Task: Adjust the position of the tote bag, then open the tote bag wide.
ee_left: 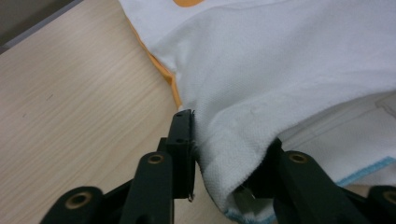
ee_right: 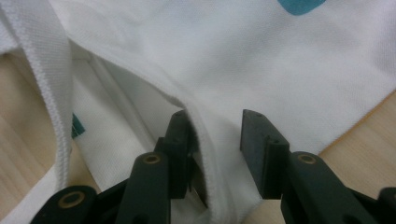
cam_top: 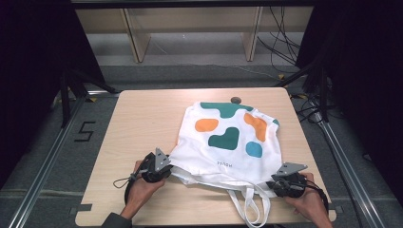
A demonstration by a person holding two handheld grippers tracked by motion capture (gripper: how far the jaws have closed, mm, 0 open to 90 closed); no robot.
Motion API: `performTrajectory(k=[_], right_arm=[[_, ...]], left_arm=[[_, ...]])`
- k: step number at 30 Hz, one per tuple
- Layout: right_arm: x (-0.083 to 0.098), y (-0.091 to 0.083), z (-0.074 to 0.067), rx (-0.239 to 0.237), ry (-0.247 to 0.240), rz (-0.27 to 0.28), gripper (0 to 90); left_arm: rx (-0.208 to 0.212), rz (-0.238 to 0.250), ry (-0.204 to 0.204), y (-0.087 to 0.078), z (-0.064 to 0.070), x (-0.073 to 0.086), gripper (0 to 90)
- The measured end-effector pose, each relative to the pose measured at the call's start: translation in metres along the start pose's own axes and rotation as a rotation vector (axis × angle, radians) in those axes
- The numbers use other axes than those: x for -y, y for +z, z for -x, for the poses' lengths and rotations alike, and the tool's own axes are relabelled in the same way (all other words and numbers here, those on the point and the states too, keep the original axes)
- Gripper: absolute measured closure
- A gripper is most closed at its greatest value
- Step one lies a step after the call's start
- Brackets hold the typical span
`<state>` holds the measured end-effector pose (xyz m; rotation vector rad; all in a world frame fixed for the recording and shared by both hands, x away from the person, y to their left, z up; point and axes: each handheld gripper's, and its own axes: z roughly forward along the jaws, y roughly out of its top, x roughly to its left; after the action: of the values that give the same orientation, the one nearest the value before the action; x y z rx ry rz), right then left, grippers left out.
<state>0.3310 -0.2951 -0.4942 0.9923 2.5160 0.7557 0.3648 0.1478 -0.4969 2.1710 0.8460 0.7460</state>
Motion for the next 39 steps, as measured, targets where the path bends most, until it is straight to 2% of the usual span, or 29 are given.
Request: performTrajectory(k=[1, 2, 3, 4, 5, 6, 7, 8, 9, 10, 12, 15, 18, 20, 21, 22, 23, 25, 26, 28, 30, 31, 32, 39], right_arm=[[0.0, 0.001, 0.0, -0.005, 0.004, 0.004, 66.0], [0.0, 0.001, 0.0, -0.005, 0.004, 0.004, 66.0], [0.001, 0.002, 0.001, -0.016, -0.01, 0.019, 68.0], [0.002, 0.002, 0.0, 0.016, 0.004, 0.023, 70.4], [0.002, 0.003, 0.0, 0.024, 0.009, 0.048, 70.7], [0.002, 0.0, 0.003, 0.007, 0.002, 0.008, 71.5], [0.003, 0.003, 0.004, 0.008, -0.004, 0.04, 71.8], [0.003, 0.001, 0.005, 0.005, -0.003, 0.016, 71.8], [0.003, -0.001, 0.004, 0.018, 0.023, 0.005, 71.8], [0.004, -0.001, 0.005, 0.019, 0.018, 0.006, 71.8], [0.004, -0.001, 0.007, 0.027, 0.012, 0.011, 71.6], [0.004, -0.002, 0.007, 0.031, 0.024, 0.003, 71.1], [0.003, -0.002, 0.006, 0.026, 0.027, 0.009, 69.5], [0.003, 0.0, 0.008, 0.019, 0.014, 0.026, 68.1], [0.003, 0.001, 0.007, 0.012, 0.03, 0.023, 67.6], [0.003, 0.001, 0.007, 0.012, 0.03, 0.023, 67.6], [0.003, 0.0, 0.006, 0.018, 0.038, 0.013, 67.0], [0.003, 0.001, 0.008, 0.023, 0.021, 0.024, 66.9], [0.003, 0.0, 0.006, 0.024, 0.042, 0.012, 66.8], [0.003, 0.0, 0.006, 0.026, 0.035, 0.014, 66.1], [0.003, 0.001, 0.007, 0.035, 0.028, 0.016, 64.0], [0.003, 0.001, 0.008, 0.03, 0.038, 0.014, 63.4], [0.003, 0.002, 0.009, 0.026, 0.028, 0.022, 63.4], [0.004, 0.001, 0.008, 0.033, 0.039, 0.02, 63.3]], left_arm=[[0.0, 0.0, 0.0, 0.0, 0.0, 0.0, 70.0], [0.012, -0.002, 0.019, -0.002, 0.0, 0.001, 70.0], [0.036, 0.014, 0.003, -0.002, 0.0, 0.002, 72.9], [0.052, -0.003, 0.0, -0.006, 0.004, 0.004, 74.3], [0.052, -0.003, 0.0, -0.006, 0.004, 0.004, 74.9], [0.064, -0.007, 0.017, -0.01, 0.009, 0.007, 75.3], [0.069, -0.011, 0.023, -0.013, 0.012, 0.008, 75.5], [0.076, -0.009, 0.019, -0.015, 0.014, 0.008, 75.5], [0.076, -0.009, 0.019, -0.015, 0.014, 0.008, 75.6], [0.081, -0.018, 0.029, -0.021, 0.019, 0.009, 75.6], [0.096, -0.012, 0.024, -0.027, 0.024, 0.011, 75.6], [0.107, -0.018, 0.03, -0.031, 0.027, 0.013, 75.4], [0.122, -0.022, 0.03, -0.044, 0.036, 0.018, 75.2], [0.122, -0.024, 0.029, -0.048, 0.039, 0.021, 74.6], [0.122, -0.024, 0.029, -0.048, 0.039, 0.021, 73.8], [0.118, -0.035, 0.047, -0.05, 0.038, 0.021, 73.8], [0.115, -0.02, 0.028, -0.049, 0.039, 0.022, 71.5], [0.093, -0.022, 0.041, -0.048, 0.039, 0.021, 66.2], [0.084, -0.007, 0.031, -0.047, 0.038, 0.02, 61.0], [0.073, -0.021, 0.037, -0.049, 0.038, 0.019, 56.4], [0.062, -0.009, 0.03, -0.048, 0.037, 0.018, 50.4], [0.061, -0.018, 0.028, -0.046, 0.037, 0.016, 46.8], [0.052, -0.022, 0.029, -0.044, 0.038, 0.016, 45.9], [0.042, -0.026, 0.019, -0.028, 0.034, 0.011, 42.6]])
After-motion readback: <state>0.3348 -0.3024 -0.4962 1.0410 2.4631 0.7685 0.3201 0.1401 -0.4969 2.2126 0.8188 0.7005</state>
